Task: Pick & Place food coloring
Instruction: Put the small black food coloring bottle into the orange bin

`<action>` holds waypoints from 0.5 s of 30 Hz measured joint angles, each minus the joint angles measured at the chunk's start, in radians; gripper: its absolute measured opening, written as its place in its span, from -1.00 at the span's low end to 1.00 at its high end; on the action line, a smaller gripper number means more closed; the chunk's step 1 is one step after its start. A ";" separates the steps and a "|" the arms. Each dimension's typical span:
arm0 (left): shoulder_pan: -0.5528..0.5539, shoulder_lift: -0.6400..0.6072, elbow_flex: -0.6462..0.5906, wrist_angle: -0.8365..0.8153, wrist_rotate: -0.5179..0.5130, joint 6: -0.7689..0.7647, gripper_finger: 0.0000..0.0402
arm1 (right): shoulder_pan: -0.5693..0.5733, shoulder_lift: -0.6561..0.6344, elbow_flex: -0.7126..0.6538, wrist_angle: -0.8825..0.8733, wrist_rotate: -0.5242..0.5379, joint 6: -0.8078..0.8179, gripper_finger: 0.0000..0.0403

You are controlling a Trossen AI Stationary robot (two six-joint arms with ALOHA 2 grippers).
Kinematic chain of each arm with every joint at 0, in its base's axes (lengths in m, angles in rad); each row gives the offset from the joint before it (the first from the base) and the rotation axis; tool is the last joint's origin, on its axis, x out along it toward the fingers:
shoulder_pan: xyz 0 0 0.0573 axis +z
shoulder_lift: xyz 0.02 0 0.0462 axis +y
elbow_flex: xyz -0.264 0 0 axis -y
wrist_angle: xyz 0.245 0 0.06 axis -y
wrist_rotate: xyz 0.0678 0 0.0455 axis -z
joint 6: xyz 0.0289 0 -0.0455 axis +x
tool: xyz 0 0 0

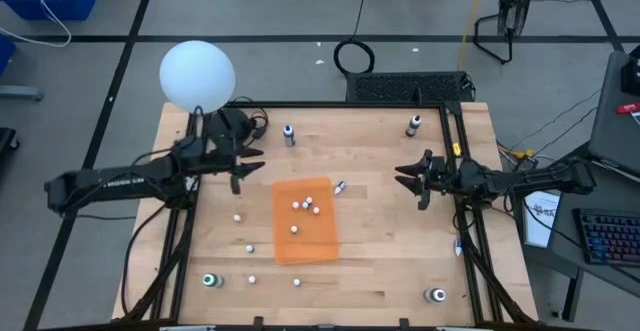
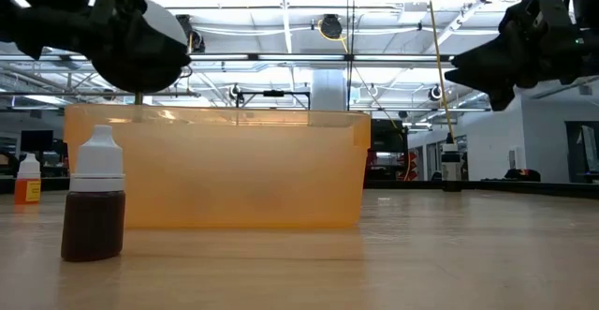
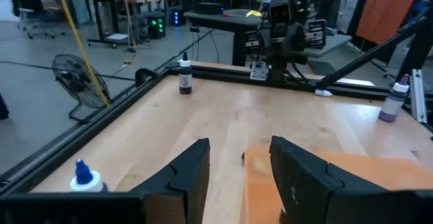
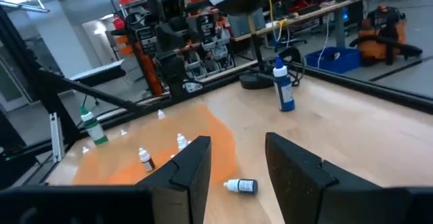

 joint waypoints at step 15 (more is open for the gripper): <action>0.000 -0.151 -0.041 -0.079 -0.088 0.005 -0.21 | -0.071 0.530 0.511 -0.357 0.103 -0.478 -0.35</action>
